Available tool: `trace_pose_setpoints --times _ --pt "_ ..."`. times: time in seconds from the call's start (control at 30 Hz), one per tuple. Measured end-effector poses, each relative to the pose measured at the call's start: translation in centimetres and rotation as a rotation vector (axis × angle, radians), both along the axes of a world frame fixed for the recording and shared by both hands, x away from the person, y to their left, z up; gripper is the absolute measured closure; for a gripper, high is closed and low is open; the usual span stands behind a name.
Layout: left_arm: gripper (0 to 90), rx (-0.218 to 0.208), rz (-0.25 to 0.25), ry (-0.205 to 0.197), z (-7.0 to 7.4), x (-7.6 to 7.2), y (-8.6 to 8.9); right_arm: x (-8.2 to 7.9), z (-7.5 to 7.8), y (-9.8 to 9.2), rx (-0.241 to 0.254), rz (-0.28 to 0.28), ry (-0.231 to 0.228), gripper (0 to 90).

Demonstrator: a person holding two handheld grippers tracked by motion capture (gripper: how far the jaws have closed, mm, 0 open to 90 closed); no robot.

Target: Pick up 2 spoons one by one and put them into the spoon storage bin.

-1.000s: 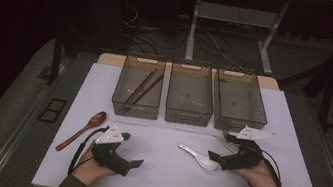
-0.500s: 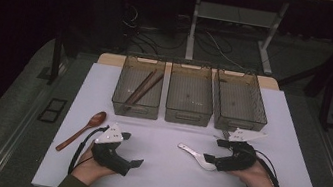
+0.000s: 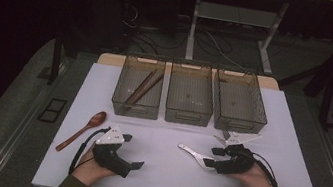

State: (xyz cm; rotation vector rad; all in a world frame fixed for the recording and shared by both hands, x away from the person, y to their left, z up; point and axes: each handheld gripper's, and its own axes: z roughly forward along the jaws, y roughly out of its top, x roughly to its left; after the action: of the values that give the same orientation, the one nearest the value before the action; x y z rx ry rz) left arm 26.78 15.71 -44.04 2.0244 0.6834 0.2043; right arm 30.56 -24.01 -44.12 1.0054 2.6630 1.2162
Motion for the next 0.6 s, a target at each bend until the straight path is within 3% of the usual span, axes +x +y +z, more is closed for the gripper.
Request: trace_pose_setpoints --times 0.17,0.33,0.6 --pt "0.0 -0.007 0.002 0.000 -0.03 -0.03 0.14 -0.32 -0.35 0.24 -0.021 0.020 0.011 43.5" --pt "0.0 -0.010 -0.003 0.001 -0.07 -0.02 0.07 -0.64 -0.54 0.47 -0.058 0.045 -0.006 47.5" --pt "0.0 -0.014 -0.007 0.001 -0.08 -0.05 0.01 -1.03 -0.54 0.79 -0.071 0.082 -0.014 60.1"
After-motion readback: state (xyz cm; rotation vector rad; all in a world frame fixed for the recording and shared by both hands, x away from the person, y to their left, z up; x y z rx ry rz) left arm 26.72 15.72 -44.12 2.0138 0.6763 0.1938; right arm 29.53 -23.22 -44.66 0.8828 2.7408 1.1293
